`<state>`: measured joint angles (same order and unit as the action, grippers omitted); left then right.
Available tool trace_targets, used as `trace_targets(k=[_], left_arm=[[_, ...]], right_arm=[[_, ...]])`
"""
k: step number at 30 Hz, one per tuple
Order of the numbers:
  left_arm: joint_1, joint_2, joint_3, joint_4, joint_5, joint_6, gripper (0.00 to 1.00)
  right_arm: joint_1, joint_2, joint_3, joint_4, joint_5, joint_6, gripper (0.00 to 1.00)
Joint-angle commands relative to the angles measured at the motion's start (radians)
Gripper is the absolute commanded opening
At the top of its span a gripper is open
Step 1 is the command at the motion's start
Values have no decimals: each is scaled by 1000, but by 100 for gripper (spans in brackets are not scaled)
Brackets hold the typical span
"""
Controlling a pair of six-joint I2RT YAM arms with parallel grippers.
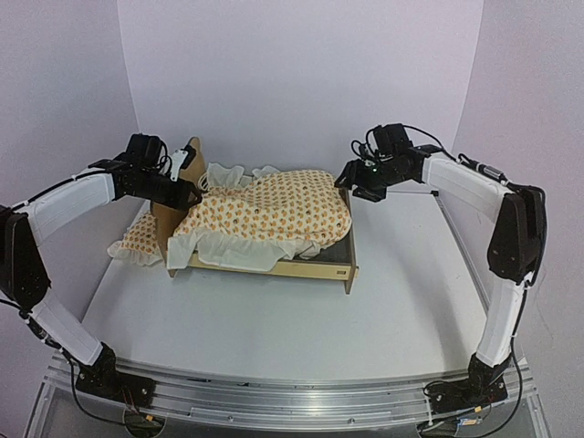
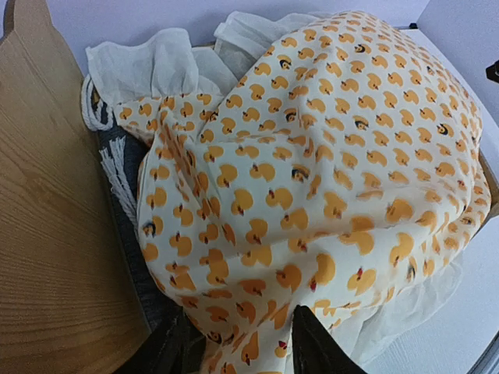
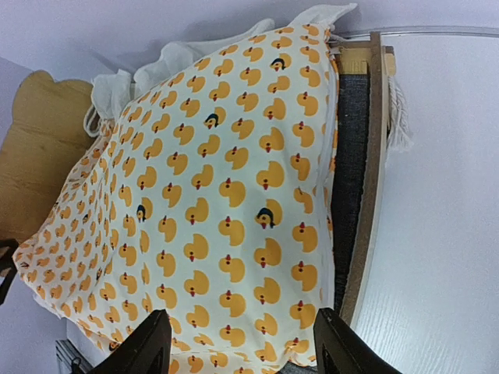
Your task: Set up the pet bed
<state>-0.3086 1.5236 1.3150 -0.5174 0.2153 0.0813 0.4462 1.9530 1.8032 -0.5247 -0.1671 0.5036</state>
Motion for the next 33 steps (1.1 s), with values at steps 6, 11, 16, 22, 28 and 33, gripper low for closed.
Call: trace_targets(k=[6,11,16,22,28,33], left_arm=[[0,-143,2,73,172,109,57],[0,-267,-90,-23,322,225,56],[-5,-401,-282,-65,300,359,56],[-7,-528,-466,-3,57,471,65],[-6,-558,-629,90,-148,478,83],[-7,-447,-631,160,-123,429,80]], right_arm=[[167,-250,-184,6,56,-230,61],[303,-253,-206,42,71,-345,64],[438,-152,-196,204,70,-507,65],[497,51,-43,250,171,-549,69],[500,170,49,249,289,-517,72],[499,202,44,249,396,-511,68]])
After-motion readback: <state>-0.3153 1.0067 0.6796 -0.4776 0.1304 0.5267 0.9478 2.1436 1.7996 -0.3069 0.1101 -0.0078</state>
